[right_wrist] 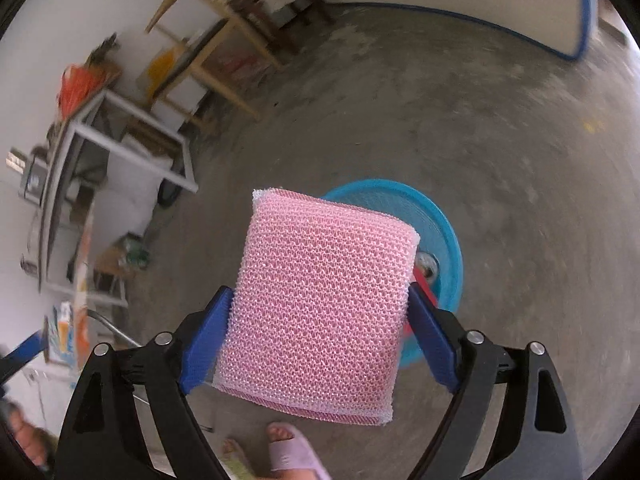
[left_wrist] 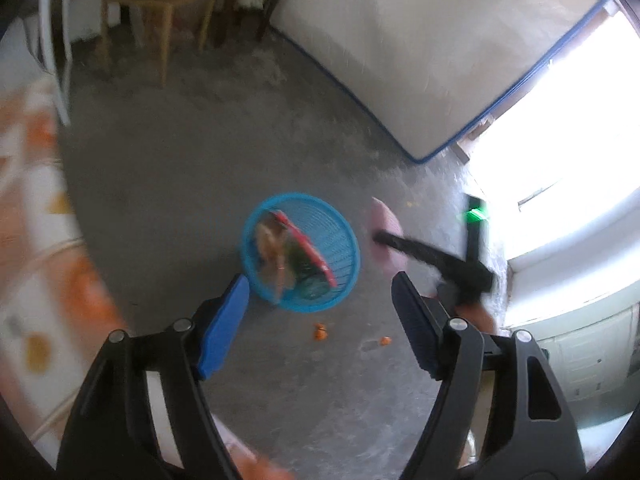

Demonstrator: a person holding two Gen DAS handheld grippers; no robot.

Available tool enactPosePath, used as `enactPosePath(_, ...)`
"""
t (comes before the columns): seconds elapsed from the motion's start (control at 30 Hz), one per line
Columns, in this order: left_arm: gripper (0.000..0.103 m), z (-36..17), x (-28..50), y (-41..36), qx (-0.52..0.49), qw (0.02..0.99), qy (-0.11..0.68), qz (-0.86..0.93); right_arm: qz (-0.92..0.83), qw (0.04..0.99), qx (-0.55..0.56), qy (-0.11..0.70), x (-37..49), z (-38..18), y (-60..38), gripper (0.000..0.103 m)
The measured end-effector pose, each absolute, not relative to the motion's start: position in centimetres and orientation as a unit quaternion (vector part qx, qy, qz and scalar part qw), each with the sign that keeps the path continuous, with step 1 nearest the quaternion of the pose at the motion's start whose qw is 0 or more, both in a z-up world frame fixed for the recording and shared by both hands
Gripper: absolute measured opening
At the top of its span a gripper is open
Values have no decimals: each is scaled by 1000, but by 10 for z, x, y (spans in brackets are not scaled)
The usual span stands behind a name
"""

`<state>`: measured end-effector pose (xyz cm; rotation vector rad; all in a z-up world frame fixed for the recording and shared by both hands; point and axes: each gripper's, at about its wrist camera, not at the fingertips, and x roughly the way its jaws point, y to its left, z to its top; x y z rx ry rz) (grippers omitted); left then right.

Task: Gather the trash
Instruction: 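Open both tools over the wastebasket to drop the peel and sponge, then swing both tools back toward the table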

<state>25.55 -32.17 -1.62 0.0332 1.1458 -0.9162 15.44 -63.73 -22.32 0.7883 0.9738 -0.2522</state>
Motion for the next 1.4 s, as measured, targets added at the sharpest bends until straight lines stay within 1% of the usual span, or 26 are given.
enactPosePath(0.1,75,2,243,-271,7,758,504,-413,-133,801,319,489,190,-246,-643,88)
enactPosePath(0.2,76,11,230,-214,-4,777,491,-393,-142,781,330,510,209,-273,-651,88)
enactPosePath(0.3,77,14,219,-160,-17,800,479,-361,-163,770,338,517,214,-288,-658,88)
enactPosePath(0.4,77,18,205,-109,-33,822,467,-323,-174,763,360,508,207,-291,-660,88)
enactPosePath(0.6,77,20,190,-47,-68,846,447,-283,-181,770,362,494,185,-277,-655,88)
enactPosePath(0.7,77,16,181,-24,-82,853,438,-270,-179,781,355,482,173,-255,-649,88)
enactPosePath(0.8,79,14,175,0,-86,861,434,-252,-161,808,322,466,168,-218,-633,88)
enactPosePath(0.97,83,8,165,39,-112,870,422,-230,-99,854,251,444,182,-136,-575,88)
enactPosePath(1.1,83,-4,159,69,-139,870,422,-213,-30,885,201,418,206,-70,-511,88)
enactPosePath(1.17,83,-7,156,80,-144,872,419,-206,19,901,167,400,223,-33,-461,88)
enactPosePath(1.23,83,-11,154,91,-151,876,411,-201,61,908,137,390,237,-10,-418,89)
enactPosePath(1.3,83,-13,153,102,-155,880,404,-194,116,913,88,381,256,12,-358,93)
enactPosePath(1.4,83,-16,153,127,-183,883,390,-185,167,914,6,370,275,28,-281,96)
